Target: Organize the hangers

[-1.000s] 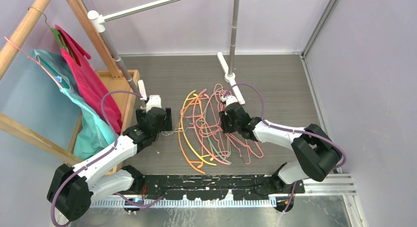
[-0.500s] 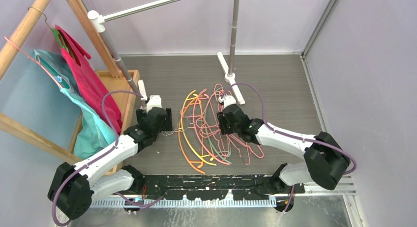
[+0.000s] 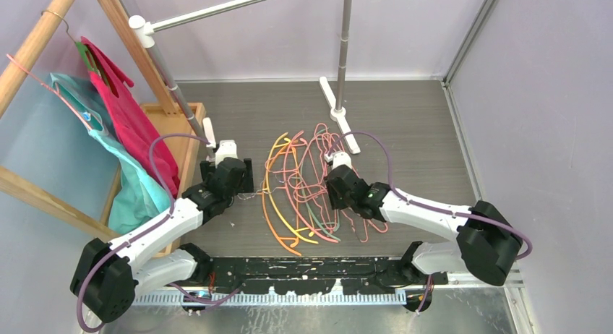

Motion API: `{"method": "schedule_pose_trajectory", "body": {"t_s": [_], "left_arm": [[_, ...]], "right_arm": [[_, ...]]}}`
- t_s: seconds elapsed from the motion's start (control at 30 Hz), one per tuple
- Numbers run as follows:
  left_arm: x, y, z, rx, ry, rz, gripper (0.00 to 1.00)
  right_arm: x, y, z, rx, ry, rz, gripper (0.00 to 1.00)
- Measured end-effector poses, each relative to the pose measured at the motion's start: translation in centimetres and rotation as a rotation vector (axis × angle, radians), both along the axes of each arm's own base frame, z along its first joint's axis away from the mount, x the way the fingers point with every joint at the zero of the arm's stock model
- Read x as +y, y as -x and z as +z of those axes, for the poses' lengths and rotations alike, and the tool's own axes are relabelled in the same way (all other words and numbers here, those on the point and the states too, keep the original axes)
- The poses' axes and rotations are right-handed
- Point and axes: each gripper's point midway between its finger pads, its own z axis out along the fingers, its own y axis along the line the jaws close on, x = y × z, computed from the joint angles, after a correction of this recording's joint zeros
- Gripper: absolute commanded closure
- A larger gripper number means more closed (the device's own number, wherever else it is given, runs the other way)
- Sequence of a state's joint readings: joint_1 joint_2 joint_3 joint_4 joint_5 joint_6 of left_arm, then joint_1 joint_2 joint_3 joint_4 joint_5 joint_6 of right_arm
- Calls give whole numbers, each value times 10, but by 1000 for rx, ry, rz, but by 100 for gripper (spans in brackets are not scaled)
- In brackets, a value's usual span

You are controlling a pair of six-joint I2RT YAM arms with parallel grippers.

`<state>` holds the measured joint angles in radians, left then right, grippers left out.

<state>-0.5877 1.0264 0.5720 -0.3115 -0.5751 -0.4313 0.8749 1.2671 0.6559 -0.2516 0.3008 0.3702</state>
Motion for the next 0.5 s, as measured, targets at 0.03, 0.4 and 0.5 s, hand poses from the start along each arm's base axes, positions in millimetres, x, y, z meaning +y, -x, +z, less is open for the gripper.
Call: {"method": "schedule_pose_trajectory", "body": {"t_s": [0.03, 0.4, 0.5], "left_arm": [[0, 0, 0, 0, 1, 1, 2], [0, 0, 0, -1, 5, 4, 2], [0, 0, 0, 1, 5, 4, 2]], "right_arm": [[-1, 0, 0, -1, 1, -5, 61], [-14, 19, -13, 47, 0, -30, 64], [-12, 20, -7, 37, -24, -29, 65]]}}
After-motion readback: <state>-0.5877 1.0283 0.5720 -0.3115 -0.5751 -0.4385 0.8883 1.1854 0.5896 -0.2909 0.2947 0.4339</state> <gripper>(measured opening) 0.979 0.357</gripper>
